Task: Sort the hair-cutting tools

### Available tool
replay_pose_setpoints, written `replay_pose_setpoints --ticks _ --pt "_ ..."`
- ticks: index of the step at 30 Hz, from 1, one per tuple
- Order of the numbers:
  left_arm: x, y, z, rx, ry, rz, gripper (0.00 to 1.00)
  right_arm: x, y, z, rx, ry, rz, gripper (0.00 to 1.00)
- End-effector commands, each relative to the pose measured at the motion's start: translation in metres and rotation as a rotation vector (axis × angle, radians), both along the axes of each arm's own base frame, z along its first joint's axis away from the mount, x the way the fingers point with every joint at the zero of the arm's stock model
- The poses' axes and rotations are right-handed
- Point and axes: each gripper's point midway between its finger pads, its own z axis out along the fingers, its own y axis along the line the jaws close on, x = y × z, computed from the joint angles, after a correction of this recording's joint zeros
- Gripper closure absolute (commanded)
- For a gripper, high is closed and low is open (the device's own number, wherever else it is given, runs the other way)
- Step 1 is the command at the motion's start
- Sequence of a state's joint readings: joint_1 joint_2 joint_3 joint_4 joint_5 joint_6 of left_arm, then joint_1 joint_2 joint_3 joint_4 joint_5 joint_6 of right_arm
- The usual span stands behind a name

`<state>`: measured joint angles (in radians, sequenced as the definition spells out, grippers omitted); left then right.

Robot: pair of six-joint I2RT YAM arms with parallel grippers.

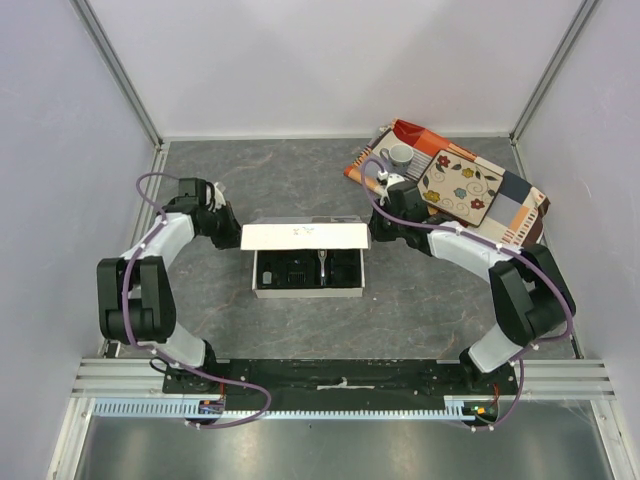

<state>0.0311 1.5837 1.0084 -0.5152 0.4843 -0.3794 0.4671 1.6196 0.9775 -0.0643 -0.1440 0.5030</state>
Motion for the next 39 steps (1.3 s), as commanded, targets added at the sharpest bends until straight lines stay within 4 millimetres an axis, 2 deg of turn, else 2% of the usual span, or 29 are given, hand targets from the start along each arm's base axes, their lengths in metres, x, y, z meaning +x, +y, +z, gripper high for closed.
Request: replay_pose_setpoints --ticks 1,3,4,6,7,8,9,10,12,14,15,19,21,22,23,24,26,27,31,32,33,35,39 --pt "0.003 0.026 0.020 0.161 -0.106 0.042 0.98 0.002 -0.025 0.029 -0.087 -0.107 -0.061 1.00" --pt "0.005 0.033 0.033 0.201 -0.144 0.064 0.98 0.005 -0.041 0.037 -0.157 -0.133 -0.109 1.00" --pt "0.006 0.038 0.046 0.227 -0.185 0.084 0.98 0.005 -0.046 0.050 -0.176 -0.159 -0.113 1.00" --pt "0.010 0.041 0.066 0.238 -0.239 0.103 0.98 0.009 -0.051 0.068 -0.192 -0.205 -0.131 1.00" --pt "0.012 0.041 0.075 0.234 -0.262 0.114 0.98 0.012 -0.051 0.085 -0.186 -0.243 -0.129 1.00" --pt "0.016 0.040 0.092 0.228 -0.309 0.119 0.98 0.015 -0.050 0.094 -0.180 -0.259 -0.127 1.00" --pt "0.019 0.038 0.100 0.218 -0.332 0.122 0.98 0.016 -0.048 0.100 -0.177 -0.270 -0.121 1.00" --pt "0.023 0.035 0.114 0.197 -0.367 0.115 0.98 0.021 -0.042 0.114 -0.158 -0.294 -0.110 1.00" --pt "0.029 0.028 0.128 0.163 -0.410 0.090 0.98 0.028 -0.035 0.125 -0.132 -0.317 -0.092 1.00" --pt "0.034 0.015 0.143 0.102 -0.450 0.042 0.98 0.032 -0.017 0.136 -0.074 -0.335 -0.034 1.00" --pt "0.037 0.011 0.150 0.081 -0.472 0.025 0.98 0.035 -0.008 0.147 -0.034 -0.358 -0.001 1.00" --pt "0.035 -0.016 0.167 -0.037 -0.525 -0.096 0.98 0.028 0.026 0.153 0.088 -0.343 0.143 1.00" --pt "0.028 -0.027 0.167 -0.087 -0.540 -0.145 0.98 0.023 0.036 0.144 0.112 -0.310 0.197 1.00" --pt "0.021 -0.042 0.166 -0.111 -0.537 -0.194 0.98 0.017 0.042 0.140 0.121 -0.295 0.226 1.00" --pt "0.017 -0.047 0.164 -0.126 -0.536 -0.215 0.98 0.011 0.048 0.136 0.134 -0.278 0.259 1.00" --pt "0.009 -0.056 0.156 -0.149 -0.517 -0.249 0.98 0.005 0.049 0.126 0.135 -0.256 0.276 1.00" --pt "0.002 -0.063 0.147 -0.152 -0.493 -0.269 0.98 -0.006 0.055 0.114 0.140 -0.225 0.310 1.00" --pt "-0.004 -0.066 0.136 -0.147 -0.464 -0.271 0.98 -0.013 0.053 0.102 0.131 -0.200 0.312 1.00" --pt "-0.023 -0.057 0.104 -0.092 -0.345 -0.224 0.98 -0.033 0.047 0.080 0.106 -0.166 0.301 1.00" --pt "-0.027 -0.054 0.098 -0.065 -0.335 -0.224 0.98 -0.039 0.043 0.068 0.095 -0.149 0.296 1.00" --pt "-0.029 -0.050 0.089 -0.026 -0.317 -0.209 0.98 -0.043 0.040 0.071 0.089 -0.163 0.281 1.00" --pt "-0.038 -0.046 0.084 0.009 -0.300 -0.208 0.98 -0.052 0.034 0.057 0.073 -0.139 0.272 1.00" --pt "-0.051 -0.038 0.070 0.054 -0.274 -0.190 0.98 -0.068 0.030 0.048 0.060 -0.126 0.254 1.00"
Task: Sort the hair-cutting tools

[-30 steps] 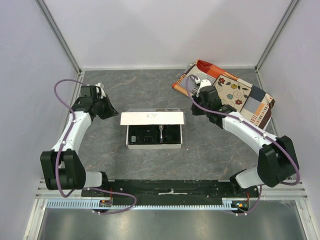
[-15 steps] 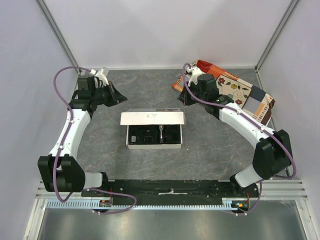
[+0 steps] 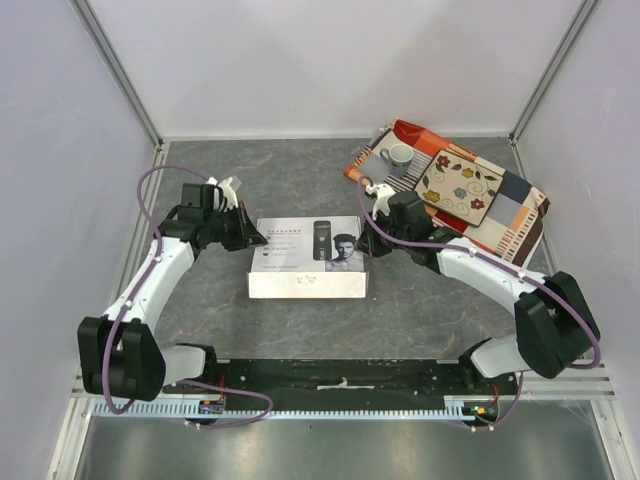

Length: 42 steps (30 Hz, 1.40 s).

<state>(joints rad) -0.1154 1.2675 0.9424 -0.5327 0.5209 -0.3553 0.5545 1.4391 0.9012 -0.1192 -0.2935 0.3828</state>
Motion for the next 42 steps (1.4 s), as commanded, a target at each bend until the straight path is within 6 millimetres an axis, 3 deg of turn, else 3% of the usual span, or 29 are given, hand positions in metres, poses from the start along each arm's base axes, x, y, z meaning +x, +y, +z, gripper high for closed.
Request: replay_pose_setpoints --ticks 1,9,19,22,28,31,32,35,39,42 --pt "-0.014 0.012 -0.006 0.082 -0.029 0.008 0.98 -0.007 -0.001 0.011 0.020 -0.056 -0.033 1.00" --pt "-0.039 0.016 -0.054 0.120 0.100 0.027 0.98 -0.036 -0.005 -0.024 -0.015 -0.003 -0.051 1.00" --pt "-0.064 0.011 -0.108 0.220 0.298 0.003 0.98 -0.053 -0.012 -0.061 -0.152 0.039 -0.097 1.00" --pt "-0.065 0.012 -0.114 0.236 0.321 0.001 0.98 -0.055 -0.012 -0.067 -0.204 0.036 -0.106 1.00" --pt "-0.053 0.010 -0.091 0.223 0.229 0.009 0.98 -0.051 -0.006 -0.052 -0.209 -0.003 -0.112 1.00" --pt "-0.045 0.006 -0.058 0.187 0.134 0.012 0.98 -0.045 -0.007 -0.031 -0.200 -0.044 -0.130 1.00" --pt "-0.038 0.006 -0.038 0.178 0.067 0.028 0.98 -0.044 -0.008 -0.019 -0.186 -0.069 -0.135 1.00" --pt "-0.034 0.018 -0.010 0.224 0.008 0.074 0.98 -0.041 -0.020 0.006 -0.180 -0.123 -0.185 1.00" --pt "-0.046 0.050 -0.006 0.383 0.040 0.137 0.98 -0.039 -0.044 0.016 -0.231 -0.154 -0.274 1.00" --pt "-0.049 0.059 -0.005 0.430 0.056 0.161 0.98 -0.041 -0.058 0.004 -0.295 -0.129 -0.326 1.00"
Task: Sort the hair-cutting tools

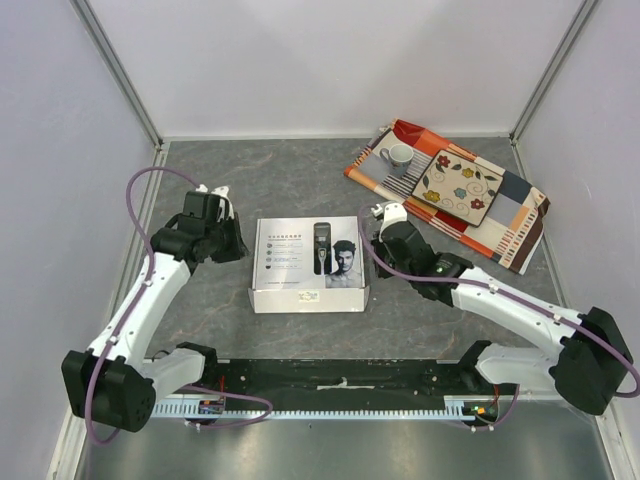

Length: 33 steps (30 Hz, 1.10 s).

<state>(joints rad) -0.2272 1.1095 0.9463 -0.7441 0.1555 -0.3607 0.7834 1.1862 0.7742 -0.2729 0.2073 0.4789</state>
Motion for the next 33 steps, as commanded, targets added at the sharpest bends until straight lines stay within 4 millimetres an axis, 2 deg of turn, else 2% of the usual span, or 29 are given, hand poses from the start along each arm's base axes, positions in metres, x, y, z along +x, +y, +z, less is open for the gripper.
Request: replay_pose_setpoints --ticks 1,5,8,16,19,26,30,32,33 --pt "-0.013 0.031 -0.005 0.162 0.059 0.059 0.98 0.004 -0.028 -0.008 -0.116 0.012 -0.122 1.00" --pt "-0.011 0.039 -0.017 0.221 0.114 0.078 0.98 0.004 -0.037 -0.026 -0.172 0.051 -0.173 1.00" --pt "-0.012 0.042 -0.032 0.259 0.193 0.057 0.98 -0.001 -0.034 -0.038 -0.182 0.103 -0.167 1.00" --pt "-0.022 0.029 -0.058 0.242 0.353 -0.053 0.98 -0.022 -0.031 -0.060 -0.194 0.216 -0.108 1.00" --pt "-0.021 0.031 -0.068 0.258 0.385 -0.053 0.98 -0.023 -0.032 -0.070 -0.207 0.228 -0.114 1.00" --pt "-0.004 0.023 -0.084 0.254 0.395 -0.053 0.98 0.002 -0.023 -0.072 -0.228 0.167 -0.141 1.00" --pt "0.008 0.016 -0.090 0.237 0.376 -0.057 0.98 0.022 -0.002 -0.073 -0.210 0.144 -0.099 1.00" --pt "0.012 0.013 -0.095 0.228 0.382 -0.066 0.98 0.029 0.004 -0.075 -0.190 0.136 -0.082 1.00" --pt "0.013 0.011 -0.094 0.222 0.381 -0.068 0.98 0.030 0.014 -0.076 -0.151 0.134 -0.053 1.00"
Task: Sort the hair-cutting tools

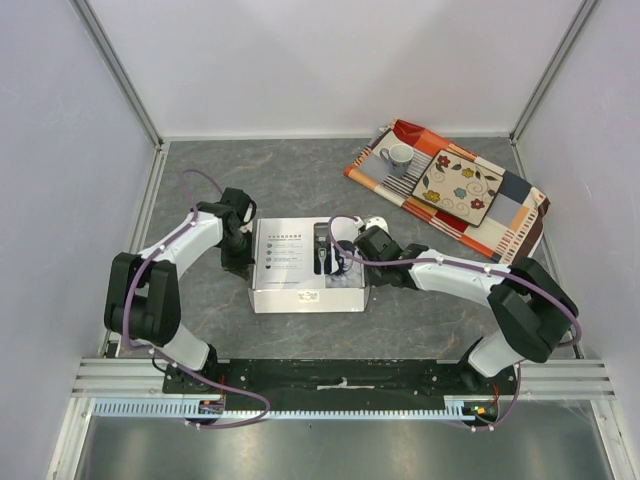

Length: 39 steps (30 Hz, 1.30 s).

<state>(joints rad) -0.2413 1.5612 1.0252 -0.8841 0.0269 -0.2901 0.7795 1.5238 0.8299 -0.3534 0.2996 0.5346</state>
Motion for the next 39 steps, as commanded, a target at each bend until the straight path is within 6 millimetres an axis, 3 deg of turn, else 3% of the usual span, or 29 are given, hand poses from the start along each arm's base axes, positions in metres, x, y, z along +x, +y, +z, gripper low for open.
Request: replay_pose_setpoints --ticks 1,6,15,21,26,32,37,38,39 --pt "0.028 -0.015 0.004 -0.052 -0.072 -0.040 0.98 0.031 0.036 0.019 0.140 -0.094 0.054 1.00" --pt "0.039 -0.034 0.008 -0.148 -0.104 -0.060 0.98 0.038 0.047 0.014 0.205 -0.086 0.094 1.00" --pt "0.064 -0.080 0.011 -0.378 -0.135 -0.081 0.98 0.058 0.042 0.008 0.267 -0.085 0.098 1.00" --pt "0.086 -0.091 0.004 -0.402 -0.157 -0.075 0.98 0.081 0.029 0.015 0.335 -0.105 0.101 1.00" --pt "0.106 -0.103 0.010 -0.427 -0.178 -0.085 0.98 0.095 0.026 0.019 0.352 -0.103 0.096 1.00" --pt "0.120 -0.105 0.024 -0.418 -0.234 -0.096 0.98 0.105 0.022 0.025 0.336 -0.114 0.081 1.00" --pt "0.120 -0.096 0.031 -0.372 -0.252 -0.102 0.98 0.107 0.014 0.030 0.302 -0.113 0.052 1.00" --pt "0.116 -0.087 0.030 -0.324 -0.241 -0.090 0.96 0.108 0.008 0.031 0.283 -0.121 0.036 0.98" --pt "0.114 -0.081 0.030 -0.298 -0.240 -0.083 0.90 0.108 0.004 0.033 0.268 -0.129 0.014 0.88"
